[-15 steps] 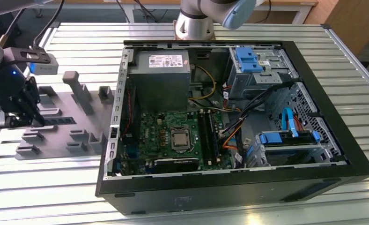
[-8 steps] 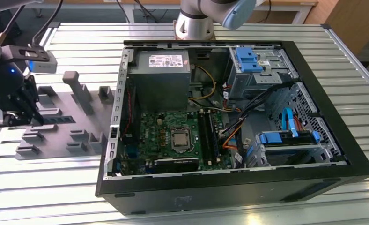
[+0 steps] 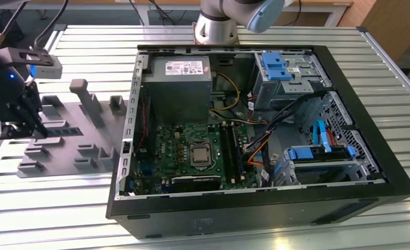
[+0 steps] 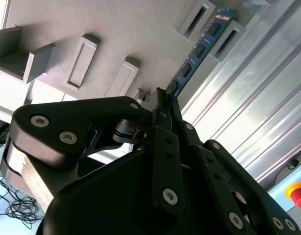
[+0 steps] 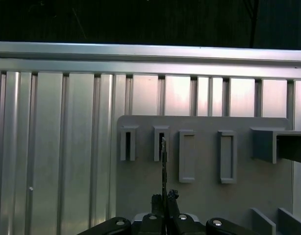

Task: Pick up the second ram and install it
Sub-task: 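Pick up the second ram and move it above second insertion slot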

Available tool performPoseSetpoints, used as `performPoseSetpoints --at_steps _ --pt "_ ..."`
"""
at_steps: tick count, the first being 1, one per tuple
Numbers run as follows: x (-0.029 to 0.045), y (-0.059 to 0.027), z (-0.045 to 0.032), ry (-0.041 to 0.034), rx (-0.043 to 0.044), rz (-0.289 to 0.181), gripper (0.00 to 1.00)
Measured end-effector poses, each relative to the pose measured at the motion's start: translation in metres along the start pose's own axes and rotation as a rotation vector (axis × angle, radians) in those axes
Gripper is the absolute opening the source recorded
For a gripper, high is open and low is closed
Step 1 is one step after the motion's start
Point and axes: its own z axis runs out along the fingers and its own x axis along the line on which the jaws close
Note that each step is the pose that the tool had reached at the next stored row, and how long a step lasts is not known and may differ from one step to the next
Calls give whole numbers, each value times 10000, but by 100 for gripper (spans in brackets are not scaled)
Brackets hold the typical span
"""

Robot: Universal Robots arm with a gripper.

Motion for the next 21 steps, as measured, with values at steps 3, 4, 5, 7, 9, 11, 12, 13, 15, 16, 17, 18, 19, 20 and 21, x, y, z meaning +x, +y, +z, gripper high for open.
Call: performPoseSetpoints --at_steps 3,4,5,7,9,11,12,13,15,16,17,18,19,20,21 --pt "0 0 -15 1 -1 0 14" --pt "0 0 -20 1 -1 -1 14" --pt "0 0 -25 1 -1 0 14" --pt "0 0 -36 1 -1 0 14" --pt "0 0 -46 0 0 0 14" --pt "0 0 -56 1 0 0 14" --pt "0 0 -61 1 0 -1 14" --pt "0 0 -67 2 -1 0 14" --pt "0 0 -78 3 0 -1 14" --pt "0 0 -85 3 0 -1 14" --pt "0 0 -90 4 -1 -1 14" --pt "0 0 -96 4 0 -1 14" --pt "0 0 -102 5 0 -1 14" --pt "0 0 -106 4 0 -1 14" --pt "0 0 -111 4 1 -1 14"
